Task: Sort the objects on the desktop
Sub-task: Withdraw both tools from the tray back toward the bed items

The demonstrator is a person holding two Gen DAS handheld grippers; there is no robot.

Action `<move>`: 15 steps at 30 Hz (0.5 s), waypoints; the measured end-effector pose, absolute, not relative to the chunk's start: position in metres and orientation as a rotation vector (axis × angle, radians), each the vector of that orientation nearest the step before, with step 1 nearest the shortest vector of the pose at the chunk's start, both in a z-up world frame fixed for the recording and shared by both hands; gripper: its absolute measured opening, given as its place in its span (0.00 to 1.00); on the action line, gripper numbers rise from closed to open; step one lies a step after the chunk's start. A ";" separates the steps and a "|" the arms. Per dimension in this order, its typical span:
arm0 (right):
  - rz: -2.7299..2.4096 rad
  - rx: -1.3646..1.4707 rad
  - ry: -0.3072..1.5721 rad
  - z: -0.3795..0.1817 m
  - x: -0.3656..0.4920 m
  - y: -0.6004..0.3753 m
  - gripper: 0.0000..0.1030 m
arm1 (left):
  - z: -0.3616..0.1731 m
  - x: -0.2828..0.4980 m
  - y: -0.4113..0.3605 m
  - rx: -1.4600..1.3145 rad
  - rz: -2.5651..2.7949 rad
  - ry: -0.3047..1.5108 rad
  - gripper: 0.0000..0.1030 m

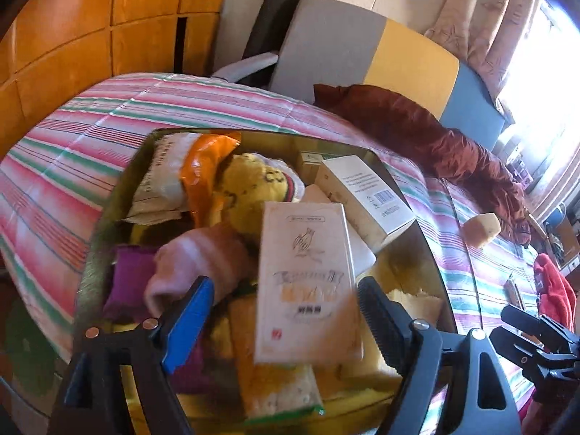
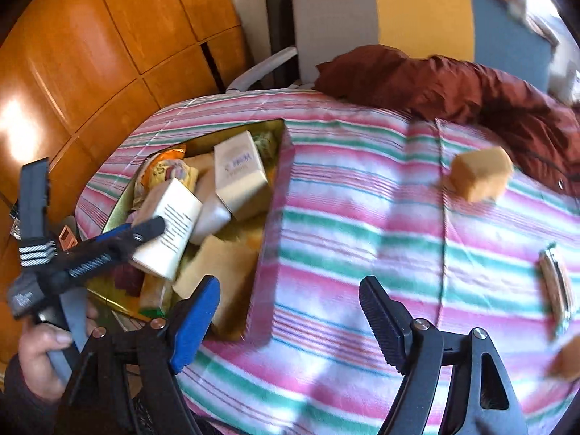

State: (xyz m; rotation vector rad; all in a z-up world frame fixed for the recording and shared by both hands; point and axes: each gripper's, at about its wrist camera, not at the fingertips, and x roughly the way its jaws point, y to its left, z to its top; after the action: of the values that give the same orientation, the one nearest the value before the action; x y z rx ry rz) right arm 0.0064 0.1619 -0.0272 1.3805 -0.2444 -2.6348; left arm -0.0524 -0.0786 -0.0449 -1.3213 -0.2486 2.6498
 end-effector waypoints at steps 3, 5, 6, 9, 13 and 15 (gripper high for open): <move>-2.664 1.399 -0.279 -0.033 0.021 0.176 0.78 | -0.034 -0.038 -0.079 -1.257 2.704 -0.217 0.81; -2.681 1.416 -0.303 -0.035 0.030 0.186 0.78 | -0.021 -0.029 -0.076 -1.183 2.726 -0.209 0.80; -2.697 1.421 -0.313 -0.035 0.036 0.192 0.78 | -0.015 -0.027 -0.074 -1.150 2.729 -0.205 0.80; -2.757 1.431 -0.323 -0.035 0.052 0.210 0.78 | 0.002 -0.024 -0.056 -1.065 2.691 -0.178 0.80; -2.831 1.450 -0.355 -0.035 0.071 0.239 0.78 | 0.006 -0.027 -0.020 -1.048 2.575 -0.141 0.80; -2.870 1.463 -0.373 -0.033 0.082 0.254 0.78 | 0.002 -0.029 -0.002 -1.071 2.509 -0.121 0.80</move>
State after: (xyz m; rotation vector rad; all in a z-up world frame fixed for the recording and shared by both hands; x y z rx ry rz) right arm 0.0817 0.2542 -0.0333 1.4632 -0.3727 -2.8702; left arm -0.0287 -0.0022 0.0021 -1.0714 -0.1211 2.5090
